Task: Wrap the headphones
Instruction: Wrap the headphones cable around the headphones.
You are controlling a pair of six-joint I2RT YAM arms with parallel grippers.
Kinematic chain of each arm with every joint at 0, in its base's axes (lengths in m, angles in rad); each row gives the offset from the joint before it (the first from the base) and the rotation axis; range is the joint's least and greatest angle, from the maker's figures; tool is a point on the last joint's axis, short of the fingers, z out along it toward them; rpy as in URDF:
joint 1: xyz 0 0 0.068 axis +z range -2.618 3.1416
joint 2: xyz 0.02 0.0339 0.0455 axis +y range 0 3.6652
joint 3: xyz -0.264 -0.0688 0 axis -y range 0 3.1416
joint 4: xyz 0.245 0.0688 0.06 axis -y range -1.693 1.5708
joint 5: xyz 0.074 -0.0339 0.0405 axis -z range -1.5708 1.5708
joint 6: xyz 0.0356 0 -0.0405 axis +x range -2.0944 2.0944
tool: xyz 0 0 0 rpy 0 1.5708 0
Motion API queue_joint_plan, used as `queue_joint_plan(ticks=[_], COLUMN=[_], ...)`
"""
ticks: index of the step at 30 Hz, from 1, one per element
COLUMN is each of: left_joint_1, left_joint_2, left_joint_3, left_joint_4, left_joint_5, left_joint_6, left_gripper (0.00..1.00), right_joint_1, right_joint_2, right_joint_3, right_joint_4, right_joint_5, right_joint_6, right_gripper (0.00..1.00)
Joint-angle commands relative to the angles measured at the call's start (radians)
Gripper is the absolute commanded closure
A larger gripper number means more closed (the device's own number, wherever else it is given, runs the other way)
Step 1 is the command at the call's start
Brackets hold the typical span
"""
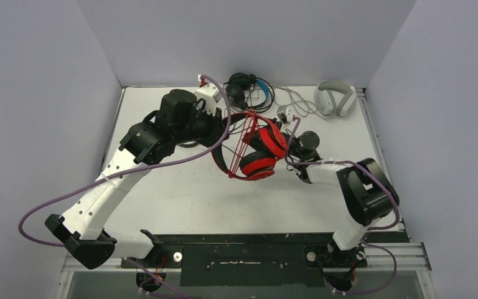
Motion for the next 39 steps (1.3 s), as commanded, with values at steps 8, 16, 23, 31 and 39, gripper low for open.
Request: queue_joint_plan(ticks=[8, 16, 23, 31, 39], left_joint_1=[0.027, 0.132, 0.158, 0.156, 0.118], left_joint_2=[0.04, 0.135, 0.127, 0.105, 0.054], left_joint_3=[0.196, 0.287, 0.164, -0.052, -0.376], left_joint_4=[0.086, 0.12, 0.216, 0.379, 0.617], left_joint_5=[-0.105, -0.146, -0.371, -0.608, -0.575], left_joint_6=[-0.198, -0.205, -0.164, 0.022, 0.225], left_gripper=[1.0, 1.0, 1.0, 1.0, 1.0], right_joint_1=[0.046, 0.181, 0.316, 0.412, 0.368], right_joint_2=[0.172, 0.09, -0.084, -0.223, -0.16], right_joint_3=[-0.001, -0.137, -0.147, 0.047, 0.176], right_joint_4=[0.582, 0.53, 0.149, -0.513, -0.665], right_joint_5=[-0.095, -0.039, 0.03, 0.167, 0.153], right_joint_6=[0.347, 0.295, 0.153, -0.072, 0.019], right_gripper=[0.83, 0.99, 1.0, 0.99, 0.98])
